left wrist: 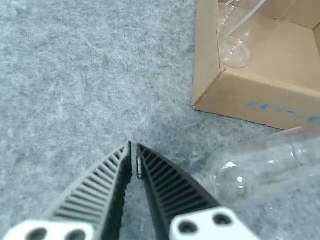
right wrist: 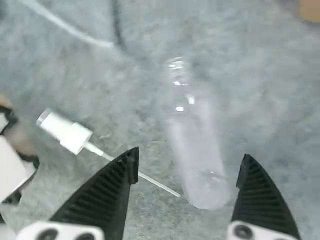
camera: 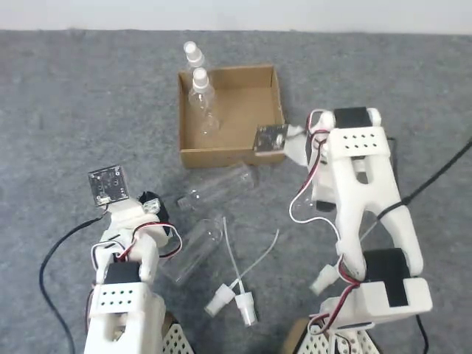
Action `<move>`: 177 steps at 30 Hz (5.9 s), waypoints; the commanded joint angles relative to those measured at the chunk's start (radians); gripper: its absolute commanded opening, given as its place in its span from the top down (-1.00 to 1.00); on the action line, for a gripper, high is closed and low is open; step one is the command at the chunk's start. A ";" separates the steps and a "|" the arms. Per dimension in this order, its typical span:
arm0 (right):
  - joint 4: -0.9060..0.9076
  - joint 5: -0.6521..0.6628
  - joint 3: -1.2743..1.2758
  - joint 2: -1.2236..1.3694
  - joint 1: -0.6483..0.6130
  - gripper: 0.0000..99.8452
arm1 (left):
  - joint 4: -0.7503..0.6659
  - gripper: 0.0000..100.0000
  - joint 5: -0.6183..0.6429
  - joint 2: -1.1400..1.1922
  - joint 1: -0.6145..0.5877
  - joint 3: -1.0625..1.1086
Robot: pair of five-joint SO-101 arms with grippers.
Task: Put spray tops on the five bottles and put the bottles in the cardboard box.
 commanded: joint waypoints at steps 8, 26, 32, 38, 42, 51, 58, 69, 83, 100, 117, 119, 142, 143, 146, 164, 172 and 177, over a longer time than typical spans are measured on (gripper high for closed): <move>-0.202 0.083 0.167 -0.065 -0.012 0.50 | -0.005 0.98 -0.009 -0.015 0.006 -0.019; -0.467 0.080 0.400 -0.064 -0.039 0.50 | -0.005 0.98 -0.009 -0.015 0.006 -0.019; -0.467 0.080 0.405 -0.064 -0.039 0.50 | -0.005 0.98 -0.009 -0.015 0.006 -0.019; -0.467 0.071 0.405 -0.064 -0.039 0.52 | -0.005 0.98 -0.009 -0.015 0.006 -0.019; -0.519 -0.077 0.405 -0.064 -0.042 0.70 | -0.005 0.98 -0.009 -0.015 0.006 -0.019; -0.565 -0.468 0.400 -0.064 -0.048 0.73 | -0.005 0.98 -0.009 -0.015 0.006 -0.019; -0.562 -0.609 0.400 -0.065 -0.048 0.73 | -0.005 0.98 -0.009 -0.015 0.006 -0.019; -0.541 -0.511 0.400 -0.065 -0.048 0.38 | -0.005 0.98 -0.009 -0.015 0.006 -0.019; -0.501 -0.264 0.400 -0.065 -0.001 0.40 | -0.005 0.98 -0.009 -0.015 0.006 -0.019; -0.394 -0.270 0.322 -0.143 -0.004 0.92 | -0.005 0.98 -0.009 -0.015 0.006 -0.019; -0.180 -0.833 0.192 -0.490 -0.027 0.93 | -0.005 0.98 -0.009 -0.015 0.006 -0.019; -0.177 -0.881 0.193 -0.556 -0.062 0.93 | -0.005 0.98 -0.009 -0.015 0.006 -0.019; -0.475 -1.280 0.373 -0.717 -0.188 0.93 | -0.034 0.98 -0.006 -0.014 0.014 -0.016; -0.489 -1.281 0.391 -0.717 -0.188 0.93 | -0.034 0.98 -0.006 -0.014 0.014 -0.016; -0.495 -1.316 0.404 -0.727 -0.186 0.93 | -0.034 0.98 -0.006 -0.014 0.014 -0.016; -0.688 -1.356 0.701 -1.064 0.031 0.93 | -0.032 0.98 -0.009 -0.014 0.169 -0.016; -0.688 -1.432 0.701 -1.082 0.143 0.93 | -0.035 0.98 -0.011 -0.014 0.229 -0.015; -0.704 -1.462 0.703 -1.086 0.196 0.93 | -0.031 0.97 -0.040 -0.014 0.239 -0.038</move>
